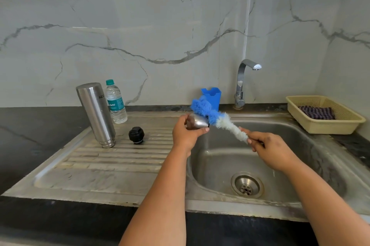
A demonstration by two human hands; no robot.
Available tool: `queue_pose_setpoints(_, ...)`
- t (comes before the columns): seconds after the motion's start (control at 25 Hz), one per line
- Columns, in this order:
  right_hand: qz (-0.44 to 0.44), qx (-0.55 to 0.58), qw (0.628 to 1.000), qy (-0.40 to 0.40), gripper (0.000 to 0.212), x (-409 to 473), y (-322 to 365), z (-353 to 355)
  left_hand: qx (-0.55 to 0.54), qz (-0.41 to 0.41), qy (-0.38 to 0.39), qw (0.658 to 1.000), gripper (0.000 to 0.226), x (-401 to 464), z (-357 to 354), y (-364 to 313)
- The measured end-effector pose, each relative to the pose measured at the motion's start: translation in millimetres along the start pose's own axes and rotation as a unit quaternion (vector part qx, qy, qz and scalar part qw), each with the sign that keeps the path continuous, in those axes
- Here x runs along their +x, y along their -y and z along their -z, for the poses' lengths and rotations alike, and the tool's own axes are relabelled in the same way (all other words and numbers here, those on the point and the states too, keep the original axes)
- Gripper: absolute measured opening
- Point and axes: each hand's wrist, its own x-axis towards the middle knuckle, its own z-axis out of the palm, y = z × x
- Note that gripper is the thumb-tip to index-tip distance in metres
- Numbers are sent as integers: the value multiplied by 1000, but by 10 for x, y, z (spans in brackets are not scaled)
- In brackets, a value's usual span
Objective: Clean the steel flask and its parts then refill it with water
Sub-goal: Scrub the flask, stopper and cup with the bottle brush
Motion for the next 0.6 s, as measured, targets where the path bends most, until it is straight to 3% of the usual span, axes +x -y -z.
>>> queue_pose_setpoints(0.08,4,-1,999,34,59,-37,4,46,-4,11,-66,998,61,39,106,-18)
queue_pose_setpoints(0.16,8,3,998,66,57,-86,6,46,6,27,-115,993,56,95,257,-20)
queue_pose_setpoints(0.32,9,-22,1000,7,42,22,77,-113,66,-16,-38,997,68,-5,221,-73)
queue_pose_setpoints(0.52,13,7,998,68,41,-45,65,-72,52,-3,-109,993,70,50,326,-97)
queue_pose_setpoints(0.6,19,-2,998,52,43,-77,78,-58,75,-18,-59,995,69,-12,293,-115)
